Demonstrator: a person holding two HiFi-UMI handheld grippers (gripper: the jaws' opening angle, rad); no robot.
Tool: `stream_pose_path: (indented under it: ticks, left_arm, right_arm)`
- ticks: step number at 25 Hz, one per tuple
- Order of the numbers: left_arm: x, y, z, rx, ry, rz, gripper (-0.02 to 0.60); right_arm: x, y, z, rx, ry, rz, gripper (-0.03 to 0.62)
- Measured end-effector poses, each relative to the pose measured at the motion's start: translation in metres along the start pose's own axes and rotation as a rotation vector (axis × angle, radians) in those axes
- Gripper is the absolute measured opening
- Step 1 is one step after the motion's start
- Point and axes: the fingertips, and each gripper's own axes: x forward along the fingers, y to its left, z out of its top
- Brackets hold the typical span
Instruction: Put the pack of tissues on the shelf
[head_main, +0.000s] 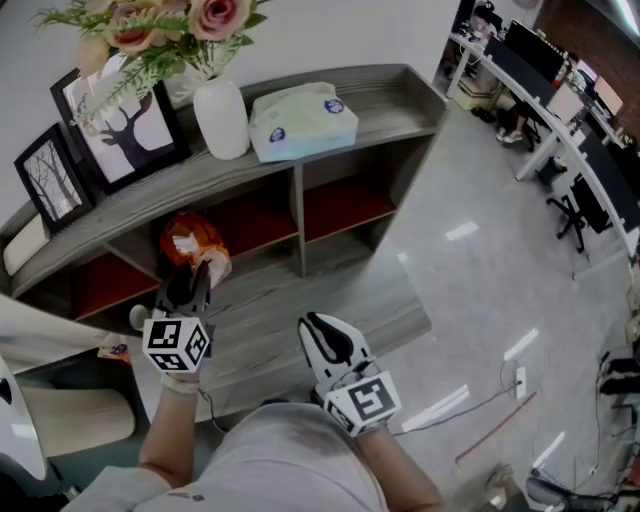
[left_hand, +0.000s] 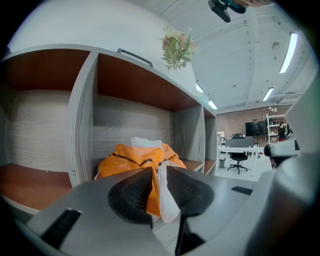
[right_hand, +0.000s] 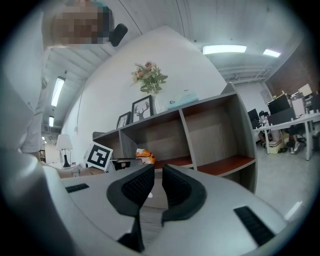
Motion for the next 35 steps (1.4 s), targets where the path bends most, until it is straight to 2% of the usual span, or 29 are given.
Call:
stream_pose_path:
  ticks: [6, 19, 25, 35]
  left_arm:
    - [-0.006, 0.0, 0.002, 0.005, 0.001, 0.02, 0.133]
    - [-0.034, 0.012, 0.001, 0.016, 0.003, 0.065, 0.15]
    - [-0.059, 0.011, 0.0, -0.013, -0.003, 0.05, 0.149]
    - [-0.116, 0.018, -0.004, -0.078, -0.015, 0.039, 0.069]
  right_arm:
    - [0.0, 0.001, 0.001, 0.005, -0.004, 0.002, 0.057]
    - [0.003, 0.013, 0.003, 0.007, -0.019, 0.038, 0.057]
    - [0.012, 0.029, 0.002, 0.015, -0.021, 0.084, 0.057]
    - [0.043, 0.069, -0.001, 0.034, -0.016, 0.214, 0.057]
